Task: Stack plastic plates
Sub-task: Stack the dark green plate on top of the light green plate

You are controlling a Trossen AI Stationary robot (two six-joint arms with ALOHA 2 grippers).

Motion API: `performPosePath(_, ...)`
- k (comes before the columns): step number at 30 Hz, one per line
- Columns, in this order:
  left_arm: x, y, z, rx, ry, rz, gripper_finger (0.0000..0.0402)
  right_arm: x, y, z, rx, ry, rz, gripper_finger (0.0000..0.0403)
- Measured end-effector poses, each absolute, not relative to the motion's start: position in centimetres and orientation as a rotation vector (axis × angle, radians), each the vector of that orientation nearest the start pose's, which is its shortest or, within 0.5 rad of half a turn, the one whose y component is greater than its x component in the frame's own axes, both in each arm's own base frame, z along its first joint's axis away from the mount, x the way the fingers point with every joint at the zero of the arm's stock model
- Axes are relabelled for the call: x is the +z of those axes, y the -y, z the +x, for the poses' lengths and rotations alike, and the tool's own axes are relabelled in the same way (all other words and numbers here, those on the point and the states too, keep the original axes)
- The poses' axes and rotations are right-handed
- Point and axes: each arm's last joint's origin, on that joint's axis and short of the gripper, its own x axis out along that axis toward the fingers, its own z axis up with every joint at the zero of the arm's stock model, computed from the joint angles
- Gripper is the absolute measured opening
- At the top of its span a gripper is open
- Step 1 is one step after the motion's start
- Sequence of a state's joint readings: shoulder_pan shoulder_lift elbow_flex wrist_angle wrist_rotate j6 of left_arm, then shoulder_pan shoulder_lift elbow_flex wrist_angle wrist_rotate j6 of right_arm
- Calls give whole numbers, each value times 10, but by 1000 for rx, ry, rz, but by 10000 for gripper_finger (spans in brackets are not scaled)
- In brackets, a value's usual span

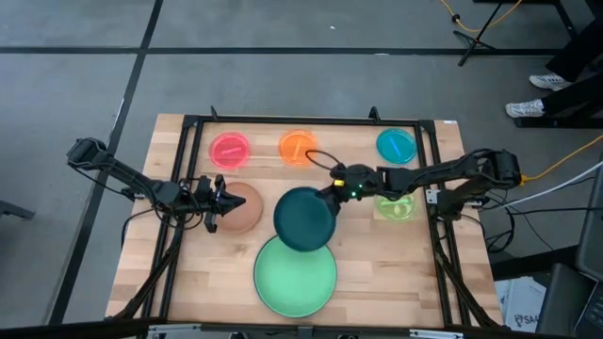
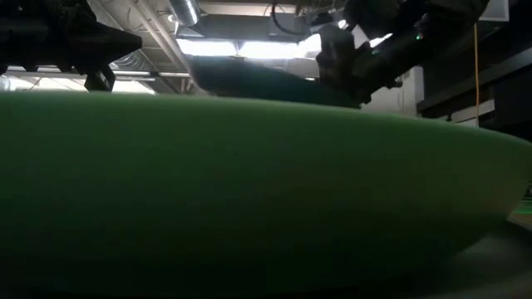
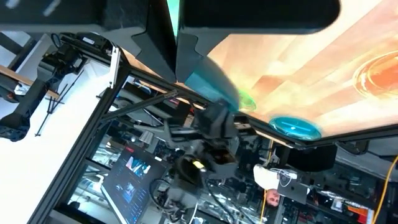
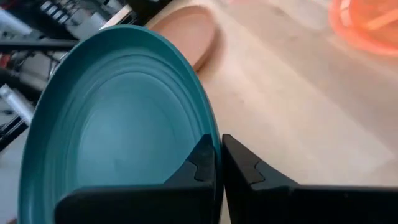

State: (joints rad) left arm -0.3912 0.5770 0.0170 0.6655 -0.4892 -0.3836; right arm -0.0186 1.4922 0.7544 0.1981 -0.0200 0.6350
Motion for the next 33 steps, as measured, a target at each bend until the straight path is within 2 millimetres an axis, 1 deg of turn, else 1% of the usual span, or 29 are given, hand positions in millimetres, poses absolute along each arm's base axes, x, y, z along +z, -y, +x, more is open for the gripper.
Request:
performPosePath(4,178,37,126,79,113,-428,4,198,-13,305,-117,-517,625,5)
performPosePath(10,178,37,126,79,113,-428,4,199,-38,304,-108,-495,583,5)
performPosePath(14,178,37,126,81,115,-428,4,189,-54,307,-133,-497,553,5)
performPosePath(20,178,37,126,85,116,-429,4,174,-77,316,-60,-465,556,5)
performPosePath(25,178,37,126,86,115,-429,4,162,-88,320,-34,-466,574,5)
performPosePath(28,178,37,126,85,115,-429,4,154,-91,322,-54,-466,582,5)
performPosePath(33,178,37,126,86,115,-431,4,143,-93,328,-35,-435,595,5)
